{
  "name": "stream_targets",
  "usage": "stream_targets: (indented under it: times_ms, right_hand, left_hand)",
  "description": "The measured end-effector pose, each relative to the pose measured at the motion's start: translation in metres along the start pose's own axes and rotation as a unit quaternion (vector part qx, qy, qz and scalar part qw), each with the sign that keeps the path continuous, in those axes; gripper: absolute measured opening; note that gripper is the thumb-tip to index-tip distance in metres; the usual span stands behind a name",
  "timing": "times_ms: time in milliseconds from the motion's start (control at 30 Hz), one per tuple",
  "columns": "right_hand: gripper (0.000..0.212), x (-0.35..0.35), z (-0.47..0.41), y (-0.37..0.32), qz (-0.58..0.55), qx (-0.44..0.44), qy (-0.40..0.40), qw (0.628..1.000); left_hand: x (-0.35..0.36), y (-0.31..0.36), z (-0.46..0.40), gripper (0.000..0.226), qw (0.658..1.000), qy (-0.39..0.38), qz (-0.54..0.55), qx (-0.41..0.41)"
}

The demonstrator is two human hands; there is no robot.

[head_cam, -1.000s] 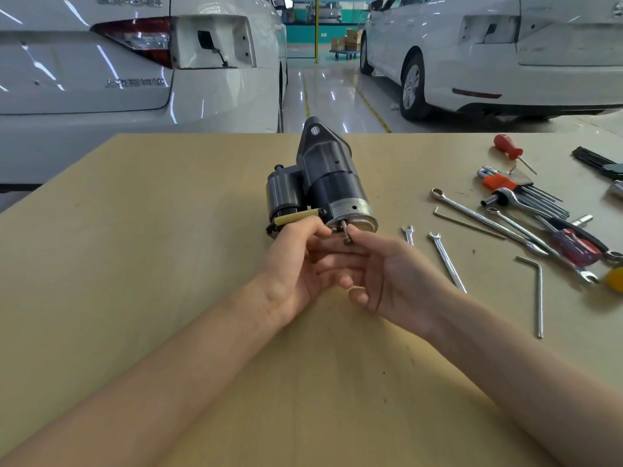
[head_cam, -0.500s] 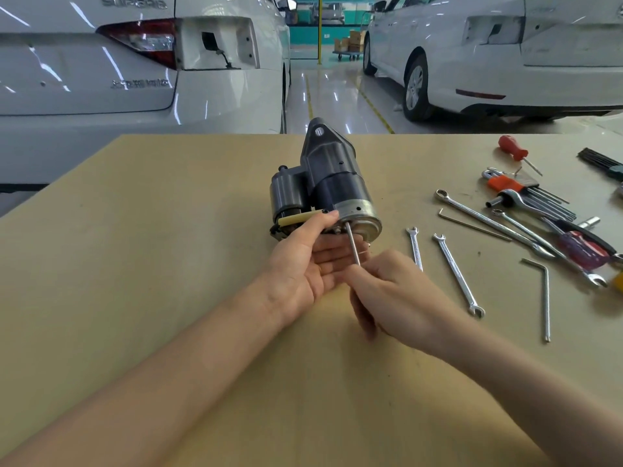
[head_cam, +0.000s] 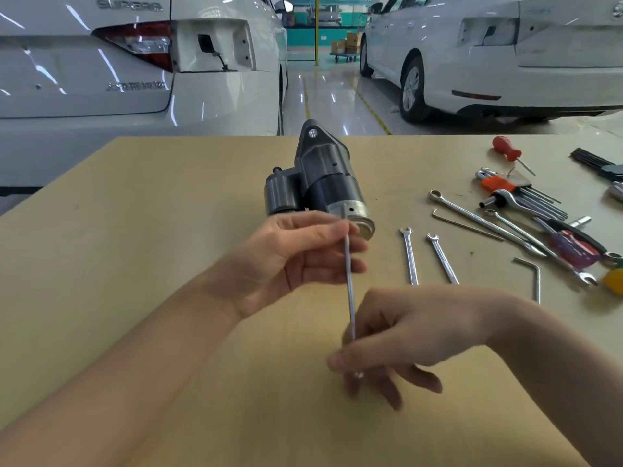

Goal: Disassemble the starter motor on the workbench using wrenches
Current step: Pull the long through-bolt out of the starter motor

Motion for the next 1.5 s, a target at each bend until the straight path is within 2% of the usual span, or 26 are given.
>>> stream_targets:
  times_ms: [67,133,267,333,400,433,533,633,733,967,1100,1267,1500]
  right_hand:
    - [0.037,-0.007,-0.005,0.0,-0.047,-0.056,0.099,0.992]
    - [0.038,-0.014,-0.007,0.0,-0.111,-0.111,0.191,0.969]
    - [0.035,-0.02,-0.007,0.001,-0.196,-0.159,0.276,0.927]
    - [0.029,-0.021,-0.009,0.003,-0.192,-0.144,0.313,0.919]
    - [0.022,-0.022,-0.012,0.008,-0.184,-0.122,0.343,0.913]
    - [0.022,-0.021,-0.013,0.009,-0.182,-0.114,0.35,0.912]
    - [0.027,-0.021,-0.015,0.01,-0.19,-0.096,0.351,0.912]
    - [0.029,-0.02,-0.016,0.009,-0.187,-0.085,0.348,0.915]
    - [0.03,-0.021,-0.017,0.009,-0.192,-0.079,0.346,0.915]
    - [0.037,-0.025,-0.016,0.013,-0.224,-0.07,0.368,0.9]
    - [0.042,-0.028,-0.016,0.015,-0.238,-0.069,0.39,0.887]
    - [0.044,-0.03,-0.015,0.018,-0.241,-0.062,0.402,0.881]
    - [0.045,-0.033,-0.015,0.022,-0.247,-0.06,0.423,0.87]
  left_hand:
    - [-0.003,0.012,-0.001,0.013,0.995,0.039,0.061,0.064]
    - [-0.01,0.02,-0.001,0.018,0.983,0.099,0.112,0.108]
    - [-0.041,0.039,-0.003,0.009,0.952,0.229,0.145,0.142]
    - [-0.066,0.049,-0.001,0.007,0.943,0.303,0.065,0.124]
    - [-0.088,0.052,0.002,0.007,0.922,0.364,-0.094,0.091]
    - [-0.097,0.05,0.003,0.007,0.902,0.386,-0.181,0.077]
    - [-0.113,0.039,0.004,0.016,0.806,0.439,-0.395,0.044]
    - [-0.118,0.03,0.002,0.019,0.763,0.453,-0.461,0.011]
    - [-0.123,0.029,0.002,0.012,0.763,0.431,-0.479,-0.043]
    - [-0.12,0.033,0.005,0.025,0.804,0.355,-0.463,-0.113]
    - [-0.12,0.033,0.004,0.023,0.802,0.362,-0.465,-0.103]
    - [-0.122,0.035,0.004,0.021,0.773,0.406,-0.484,-0.062]
    - [-0.12,0.036,0.006,0.012,0.769,0.42,-0.48,-0.052]
Point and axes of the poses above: each hand's wrist, its own z-axis away from the middle knuckle, its own x-axis out of the palm, y = z × x, the point moved 3 cm from there along -z, towards the middle knuckle, and after that the axes turned 8 degrees about y, right-handed, at the moved point
